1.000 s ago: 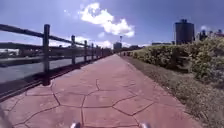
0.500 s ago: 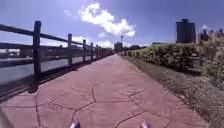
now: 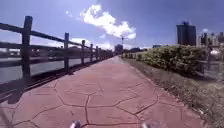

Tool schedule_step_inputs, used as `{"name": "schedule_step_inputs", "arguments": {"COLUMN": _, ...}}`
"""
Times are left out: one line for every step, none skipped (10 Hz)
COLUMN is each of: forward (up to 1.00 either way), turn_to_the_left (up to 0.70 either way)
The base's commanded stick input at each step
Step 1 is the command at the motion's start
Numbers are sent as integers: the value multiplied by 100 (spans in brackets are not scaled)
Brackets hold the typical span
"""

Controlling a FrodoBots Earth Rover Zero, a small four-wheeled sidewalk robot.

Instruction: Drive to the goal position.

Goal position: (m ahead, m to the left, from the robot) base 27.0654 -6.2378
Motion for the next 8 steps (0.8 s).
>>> {"name": "schedule_step_inputs", "arguments": {"forward": 85, "turn_to_the_left": 0}}
{"name": "schedule_step_inputs", "arguments": {"forward": 85, "turn_to_the_left": 0}}
{"name": "schedule_step_inputs", "arguments": {"forward": 85, "turn_to_the_left": 0}}
{"name": "schedule_step_inputs", "arguments": {"forward": 85, "turn_to_the_left": 0}}
{"name": "schedule_step_inputs", "arguments": {"forward": 85, "turn_to_the_left": 0}}
{"name": "schedule_step_inputs", "arguments": {"forward": 85, "turn_to_the_left": 0}}
{"name": "schedule_step_inputs", "arguments": {"forward": 85, "turn_to_the_left": 0}}
{"name": "schedule_step_inputs", "arguments": {"forward": 85, "turn_to_the_left": 0}}
